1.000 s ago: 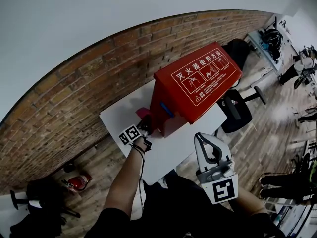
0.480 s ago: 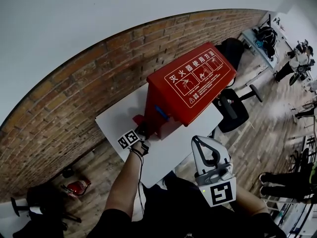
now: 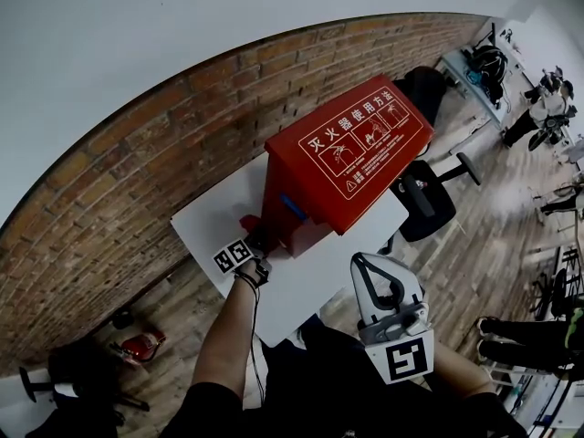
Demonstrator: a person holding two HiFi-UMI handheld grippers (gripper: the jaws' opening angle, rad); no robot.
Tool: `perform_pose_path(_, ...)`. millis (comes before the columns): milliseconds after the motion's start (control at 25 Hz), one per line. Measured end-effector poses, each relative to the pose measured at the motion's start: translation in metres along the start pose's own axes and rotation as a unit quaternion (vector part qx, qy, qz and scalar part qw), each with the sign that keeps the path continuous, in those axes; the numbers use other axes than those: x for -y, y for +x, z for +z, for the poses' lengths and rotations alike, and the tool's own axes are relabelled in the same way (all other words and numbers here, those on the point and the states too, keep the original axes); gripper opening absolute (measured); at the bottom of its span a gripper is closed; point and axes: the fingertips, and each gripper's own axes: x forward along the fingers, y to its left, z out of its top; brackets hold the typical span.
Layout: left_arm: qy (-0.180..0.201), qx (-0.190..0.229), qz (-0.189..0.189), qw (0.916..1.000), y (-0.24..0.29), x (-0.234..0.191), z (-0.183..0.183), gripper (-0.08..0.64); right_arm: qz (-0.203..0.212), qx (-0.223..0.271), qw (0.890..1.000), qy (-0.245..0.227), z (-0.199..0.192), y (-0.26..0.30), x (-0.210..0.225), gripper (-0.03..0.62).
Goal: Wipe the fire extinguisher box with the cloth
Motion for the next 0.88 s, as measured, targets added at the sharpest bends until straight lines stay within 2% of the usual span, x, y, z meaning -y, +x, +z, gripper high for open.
perform_pose_path(200, -0.015, -0.002, 0.010, 0.9998, 0.004, -0.013, -0.005, 0.109, 0.000, -0.004, 1.000, -0.003, -0.002, 0.001, 0.002, 0.020)
perform_pose_path(440, 0.010, -0.025, 0.033, 0.9991, 0.013, -0.026, -0.017, 0.108, -0.005, -0.014, 1.000, 0.000, -0.009, -0.001, 0.005, 0.020)
perform_pose_path(680, -0.006, -0.025, 0.044, 0.9987, 0.019, -0.035, -0.026, 0.108, -0.009, -0.024, 1.000, 0.002, -0.017, -0.003, 0.012, 0.020)
perform_pose_path(880, -0.036, -0.018, 0.044, 0.9982, 0.019, -0.041, -0.035, 0.109, -0.011, -0.032, 0.999, 0.002, -0.022, -0.007, 0.015, 0.020)
